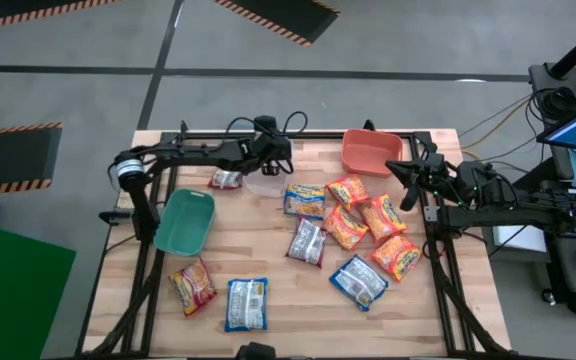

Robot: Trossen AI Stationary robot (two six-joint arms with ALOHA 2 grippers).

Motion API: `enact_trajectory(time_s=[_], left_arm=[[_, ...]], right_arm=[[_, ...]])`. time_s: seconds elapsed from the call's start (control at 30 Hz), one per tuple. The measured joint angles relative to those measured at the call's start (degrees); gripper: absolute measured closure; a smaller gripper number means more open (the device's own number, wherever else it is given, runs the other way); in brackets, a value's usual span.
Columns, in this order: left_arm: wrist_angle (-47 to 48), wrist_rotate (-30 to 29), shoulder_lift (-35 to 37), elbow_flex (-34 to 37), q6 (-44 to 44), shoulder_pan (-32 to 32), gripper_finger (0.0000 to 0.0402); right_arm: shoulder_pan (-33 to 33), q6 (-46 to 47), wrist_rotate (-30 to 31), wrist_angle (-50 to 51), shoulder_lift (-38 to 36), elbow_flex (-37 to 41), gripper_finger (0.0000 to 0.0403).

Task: Sort Maruchan noodles
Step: Put the blue noodle pack into the transparent bin

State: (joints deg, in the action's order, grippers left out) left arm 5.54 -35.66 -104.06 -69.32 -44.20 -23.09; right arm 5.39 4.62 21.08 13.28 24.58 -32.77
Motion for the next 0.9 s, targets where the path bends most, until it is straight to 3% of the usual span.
enact_trajectory(time_s=[0.9], left_arm=[[-1.4,-0.9,-3.6,0.0,0.3,0.1,0.0361]], right_arm=[[0.0,0.3,0.0,0.0,0.0,0.0,0.0394]])
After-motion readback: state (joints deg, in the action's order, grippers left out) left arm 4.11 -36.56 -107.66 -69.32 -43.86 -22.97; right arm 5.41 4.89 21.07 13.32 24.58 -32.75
